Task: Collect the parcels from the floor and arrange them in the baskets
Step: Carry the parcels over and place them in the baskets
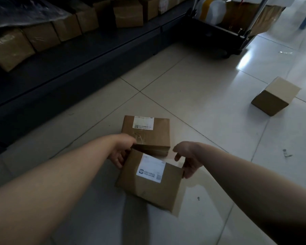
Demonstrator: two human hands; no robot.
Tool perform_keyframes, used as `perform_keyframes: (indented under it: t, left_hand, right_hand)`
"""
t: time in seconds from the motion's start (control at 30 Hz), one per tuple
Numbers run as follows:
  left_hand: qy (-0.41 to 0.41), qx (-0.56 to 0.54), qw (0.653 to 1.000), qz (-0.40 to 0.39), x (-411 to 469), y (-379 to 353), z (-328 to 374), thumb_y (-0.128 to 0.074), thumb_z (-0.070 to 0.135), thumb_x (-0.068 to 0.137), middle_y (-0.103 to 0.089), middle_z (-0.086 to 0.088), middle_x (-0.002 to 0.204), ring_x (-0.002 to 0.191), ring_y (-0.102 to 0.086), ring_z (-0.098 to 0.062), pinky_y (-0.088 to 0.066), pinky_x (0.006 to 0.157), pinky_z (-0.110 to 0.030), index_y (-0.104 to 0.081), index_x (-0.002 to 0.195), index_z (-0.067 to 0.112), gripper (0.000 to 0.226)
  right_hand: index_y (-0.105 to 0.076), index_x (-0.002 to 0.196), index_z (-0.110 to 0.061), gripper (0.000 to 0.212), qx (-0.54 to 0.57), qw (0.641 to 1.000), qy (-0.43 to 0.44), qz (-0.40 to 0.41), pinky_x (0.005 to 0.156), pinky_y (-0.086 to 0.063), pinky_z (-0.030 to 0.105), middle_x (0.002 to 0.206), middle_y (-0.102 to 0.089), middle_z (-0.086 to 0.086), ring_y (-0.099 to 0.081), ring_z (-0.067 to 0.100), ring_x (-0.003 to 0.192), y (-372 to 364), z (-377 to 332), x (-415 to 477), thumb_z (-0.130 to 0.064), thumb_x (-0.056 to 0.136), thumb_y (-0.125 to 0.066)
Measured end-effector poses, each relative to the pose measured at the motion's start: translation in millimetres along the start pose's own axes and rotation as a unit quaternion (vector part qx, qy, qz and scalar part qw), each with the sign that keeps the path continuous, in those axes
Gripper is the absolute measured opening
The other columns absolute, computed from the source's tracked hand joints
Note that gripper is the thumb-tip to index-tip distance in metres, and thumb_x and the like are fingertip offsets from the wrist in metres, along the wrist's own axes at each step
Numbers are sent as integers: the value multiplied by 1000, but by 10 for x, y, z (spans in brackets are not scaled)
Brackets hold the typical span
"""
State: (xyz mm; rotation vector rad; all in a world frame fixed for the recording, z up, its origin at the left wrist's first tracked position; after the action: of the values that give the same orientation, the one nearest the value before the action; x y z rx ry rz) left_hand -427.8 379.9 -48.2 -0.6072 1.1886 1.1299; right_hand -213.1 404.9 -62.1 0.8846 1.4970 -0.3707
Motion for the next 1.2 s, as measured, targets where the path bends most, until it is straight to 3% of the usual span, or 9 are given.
perform_keyframes:
  t: [0.17, 0.3, 0.4, 0.57, 0.63, 0.7, 0.8, 0.93, 1.2]
  left_hand:
    - [-14, -37, 999, 33, -141, 215, 37, -45, 34, 95, -59, -12, 72, 67, -57, -26, -51, 75, -39, -59, 85, 5, 35]
    - [-41, -38, 997, 51, -325, 347, 92, -45, 31, 98, -62, -12, 84, 74, -61, -27, -56, 64, -36, -63, 98, 10, 28]
    - [-125, -86, 980, 126, -450, 504, 243, -45, 28, 99, -62, -7, 72, 67, -61, -23, -56, 61, -33, -63, 86, 13, 27]
    - [-264, -219, 904, 255, -530, 631, 468, -54, 34, 94, -65, -9, 83, 70, -61, -21, -48, 56, -25, -68, 103, 10, 29]
    - [-300, -247, 890, 240, -555, 641, 495, -58, 33, 92, -67, -6, 89, 77, -62, -21, -49, 62, -27, -68, 97, 15, 21]
    - [-329, -252, 886, 207, -570, 638, 488, -57, 24, 94, -69, 1, 97, 94, -62, -21, -48, 83, -35, -68, 95, 23, 11]
    - [-345, -262, 884, 175, -546, 617, 481, -49, 4, 94, -67, 1, 114, 110, -59, -18, -42, 102, -50, -65, 106, 25, 29]
    - [-338, -252, 888, 186, -504, 584, 475, -44, -6, 92, -62, -1, 116, 111, -56, -21, -45, 100, -54, -61, 97, 21, 32]
    - [-336, -278, 878, 198, -437, 588, 501, -43, 3, 94, -60, 2, 123, 114, -53, -20, -43, 96, -50, -54, 118, 24, 34]
  right_hand:
    - [-50, 106, -3, 33, 35, 997, 36, 65, 62, -58, 36, 77, -52, 11, -53, 22, 62, 197, -81, -119, -30, 101, -32]
    - [-48, 87, -14, 33, 71, 992, 91, 55, 45, -49, 21, 63, -47, 4, -48, 17, 53, 257, -103, -339, -41, 101, -35]
    - [-50, 84, -14, 40, 133, 974, 171, 60, 52, -50, 26, 64, -49, 5, -51, 19, 59, 374, -200, -427, -46, 101, -35]
    - [-52, 83, -10, 40, 237, 912, 297, 154, 57, -52, 31, 72, -51, 9, -55, 23, 59, 479, -435, -615, -43, 101, -39]
    - [-58, 87, -8, 34, 267, 883, 341, 180, 67, -53, 36, 83, -58, 12, -58, 24, 72, 498, -498, -651, -35, 100, -43]
    - [-67, 104, -7, 25, 277, 866, 367, 194, 82, -53, 38, 105, -63, 11, -59, 23, 91, 509, -533, -633, -24, 97, -50]
    - [-55, 134, -18, 43, 267, 867, 371, 196, 82, -50, 32, 128, -55, 10, -55, 24, 109, 465, -521, -581, -6, 93, -48]
    - [-35, 147, -10, 59, 297, 870, 358, 164, 86, -44, 32, 137, -49, 13, -50, 28, 120, 375, -492, -541, 3, 91, -48]
    - [-52, 136, -7, 42, 342, 851, 360, 171, 97, -44, 35, 129, -57, 10, -51, 25, 121, 432, -554, -511, -7, 94, -47]
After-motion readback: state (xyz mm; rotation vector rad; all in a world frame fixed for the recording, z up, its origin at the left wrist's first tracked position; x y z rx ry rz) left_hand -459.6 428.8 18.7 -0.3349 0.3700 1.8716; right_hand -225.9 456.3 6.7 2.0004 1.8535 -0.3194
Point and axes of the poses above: each hand's wrist, its own x-axis towards the middle knuckle, its own y-axis out of the back of the hand, z = x × y, the point moved 2 cm from there along x, towards the middle knuckle
